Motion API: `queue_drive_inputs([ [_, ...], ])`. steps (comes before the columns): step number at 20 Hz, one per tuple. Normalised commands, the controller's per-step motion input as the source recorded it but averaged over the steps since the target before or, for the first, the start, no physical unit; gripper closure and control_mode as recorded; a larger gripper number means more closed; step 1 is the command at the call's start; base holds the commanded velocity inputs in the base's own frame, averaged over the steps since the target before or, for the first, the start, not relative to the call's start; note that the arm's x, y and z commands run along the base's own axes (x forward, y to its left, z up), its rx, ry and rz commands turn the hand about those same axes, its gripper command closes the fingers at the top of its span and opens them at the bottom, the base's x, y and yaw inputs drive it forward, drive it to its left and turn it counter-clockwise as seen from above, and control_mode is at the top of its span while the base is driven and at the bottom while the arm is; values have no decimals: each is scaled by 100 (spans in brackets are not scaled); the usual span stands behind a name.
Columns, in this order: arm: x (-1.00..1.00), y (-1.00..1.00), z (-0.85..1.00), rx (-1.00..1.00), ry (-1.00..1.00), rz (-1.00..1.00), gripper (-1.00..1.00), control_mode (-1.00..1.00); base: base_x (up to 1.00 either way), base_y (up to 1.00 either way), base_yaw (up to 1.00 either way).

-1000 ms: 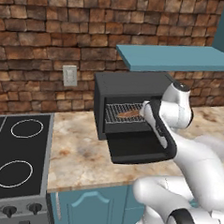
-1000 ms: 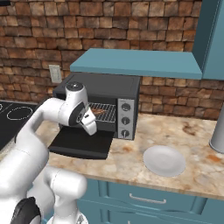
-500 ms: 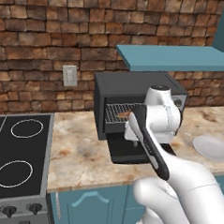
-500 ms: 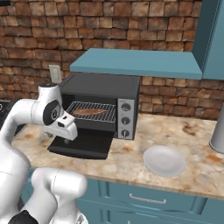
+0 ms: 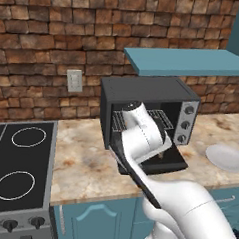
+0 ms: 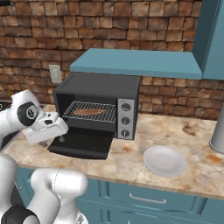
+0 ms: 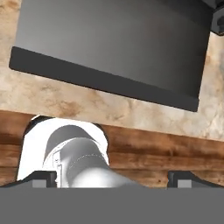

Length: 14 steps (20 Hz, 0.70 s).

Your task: Pull the toaster oven rack outwards. Pick up the baguette from the plate and place it on the toaster oven rack. Close the toaster oven door fully and set the temperature to the lowest setting.

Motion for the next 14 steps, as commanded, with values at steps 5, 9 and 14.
queue_drive_inputs([
  [5,-8,9,-43,-19,-17,26,-100,-100,0,0,0],
  [9,0,19,-28,-8,-10,16,-100,-100,0,0,0],
  [14,16,38,-27,-5,-7,7,-100,-100,0,0,0],
])
